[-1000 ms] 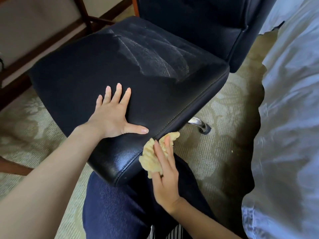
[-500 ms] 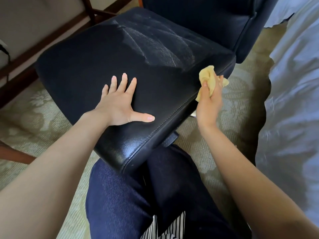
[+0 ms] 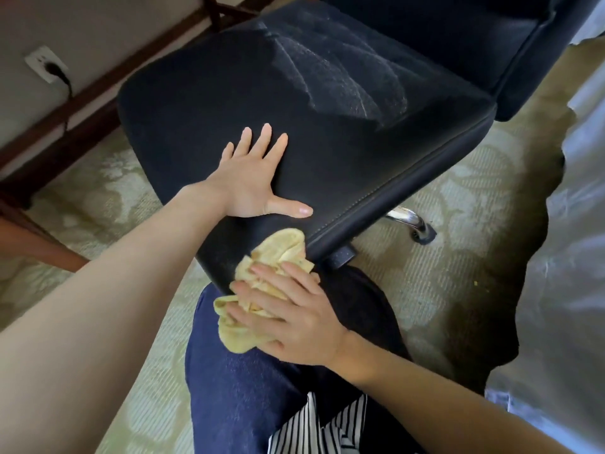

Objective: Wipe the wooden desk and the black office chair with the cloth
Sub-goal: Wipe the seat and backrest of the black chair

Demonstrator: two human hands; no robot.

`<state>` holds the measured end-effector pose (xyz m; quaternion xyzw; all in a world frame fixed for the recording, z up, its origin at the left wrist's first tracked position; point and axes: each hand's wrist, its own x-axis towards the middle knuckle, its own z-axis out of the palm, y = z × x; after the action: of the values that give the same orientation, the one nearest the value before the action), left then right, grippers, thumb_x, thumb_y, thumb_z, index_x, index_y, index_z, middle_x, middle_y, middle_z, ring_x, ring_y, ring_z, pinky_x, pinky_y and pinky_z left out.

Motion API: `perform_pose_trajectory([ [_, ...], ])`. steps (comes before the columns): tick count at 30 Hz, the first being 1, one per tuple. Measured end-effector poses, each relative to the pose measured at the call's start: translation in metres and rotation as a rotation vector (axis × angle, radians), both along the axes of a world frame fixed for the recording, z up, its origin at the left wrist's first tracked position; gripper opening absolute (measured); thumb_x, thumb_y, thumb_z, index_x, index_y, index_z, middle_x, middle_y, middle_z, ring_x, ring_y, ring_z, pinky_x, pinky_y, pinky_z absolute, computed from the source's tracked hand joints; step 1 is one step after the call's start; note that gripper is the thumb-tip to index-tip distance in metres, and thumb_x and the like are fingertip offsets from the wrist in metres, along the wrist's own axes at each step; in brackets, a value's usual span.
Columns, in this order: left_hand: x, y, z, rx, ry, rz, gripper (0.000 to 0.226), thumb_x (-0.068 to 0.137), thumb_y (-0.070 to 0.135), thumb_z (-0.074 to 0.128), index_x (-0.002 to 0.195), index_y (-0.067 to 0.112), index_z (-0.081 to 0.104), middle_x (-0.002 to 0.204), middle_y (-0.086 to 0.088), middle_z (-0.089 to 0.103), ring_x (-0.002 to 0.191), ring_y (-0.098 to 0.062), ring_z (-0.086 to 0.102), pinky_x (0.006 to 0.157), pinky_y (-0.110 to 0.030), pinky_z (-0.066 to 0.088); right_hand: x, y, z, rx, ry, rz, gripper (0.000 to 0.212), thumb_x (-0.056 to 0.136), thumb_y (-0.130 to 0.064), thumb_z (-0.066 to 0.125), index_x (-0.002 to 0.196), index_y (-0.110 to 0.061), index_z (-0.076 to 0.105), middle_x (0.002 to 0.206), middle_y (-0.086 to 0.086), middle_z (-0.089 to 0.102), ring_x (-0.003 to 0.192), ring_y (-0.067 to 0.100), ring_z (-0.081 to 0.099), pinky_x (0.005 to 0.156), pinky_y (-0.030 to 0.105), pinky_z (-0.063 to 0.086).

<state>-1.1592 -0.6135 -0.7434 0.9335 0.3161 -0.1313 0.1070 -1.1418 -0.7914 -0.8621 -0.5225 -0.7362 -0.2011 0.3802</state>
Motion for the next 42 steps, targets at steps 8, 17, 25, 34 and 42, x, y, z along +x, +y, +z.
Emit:
perform_pose_trajectory([
  [8,-0.007,0.002,0.0,-0.015,-0.017,0.006,0.139,0.038,0.091,0.038,0.152,0.027,-0.008,0.159,-0.001,-0.017,0.145,-0.026,-0.018,0.116,-0.046,-0.006,0.057,0.007,-0.014,0.146,-0.372,0.014,0.046,0.087,-0.02,0.066,0.128,-0.034,0.052,0.137,-0.014,0.052,0.127,0.014,0.047,0.112,0.032,0.03],
  [17,-0.009,0.003,-0.003,-0.022,-0.033,0.008,0.138,0.037,0.091,0.035,0.152,0.028,-0.009,0.159,0.0,-0.019,0.145,-0.024,-0.02,0.117,-0.045,-0.008,0.174,-0.013,0.012,-0.067,-0.077,-0.187,0.044,0.086,-0.012,0.048,0.129,-0.021,0.052,0.137,0.007,0.049,0.117,0.033,0.049,0.106,0.047,0.034],
  [25,-0.01,0.002,-0.005,-0.022,0.014,0.014,0.139,0.035,0.094,0.031,0.15,0.03,-0.015,0.157,0.003,-0.024,0.143,-0.021,-0.025,0.117,-0.043,-0.009,0.244,0.016,0.071,-0.314,0.633,-0.618,0.034,0.095,-0.023,0.056,0.127,-0.013,0.059,0.134,0.005,0.055,0.128,0.017,0.044,0.107,0.027,0.027],
  [34,0.007,0.002,0.022,0.066,0.098,0.027,0.117,0.051,0.085,-0.006,0.151,0.025,0.013,0.157,-0.006,0.015,0.144,-0.03,0.014,0.117,-0.05,0.009,0.221,0.079,0.105,-0.664,0.348,-0.719,0.035,0.097,-0.028,0.047,0.129,-0.02,0.058,0.136,0.007,0.054,0.124,0.026,0.047,0.097,0.033,0.033],
  [42,0.045,0.031,0.017,0.149,0.077,0.077,0.083,0.085,0.071,0.008,0.153,0.022,-0.004,0.16,-0.005,-0.011,0.146,-0.035,-0.004,0.114,-0.057,0.01,0.159,0.043,0.098,-0.659,0.322,-0.438,0.041,0.092,-0.03,0.059,0.133,-0.03,0.053,0.144,-0.002,0.046,0.138,0.016,0.034,0.116,0.029,0.018],
])
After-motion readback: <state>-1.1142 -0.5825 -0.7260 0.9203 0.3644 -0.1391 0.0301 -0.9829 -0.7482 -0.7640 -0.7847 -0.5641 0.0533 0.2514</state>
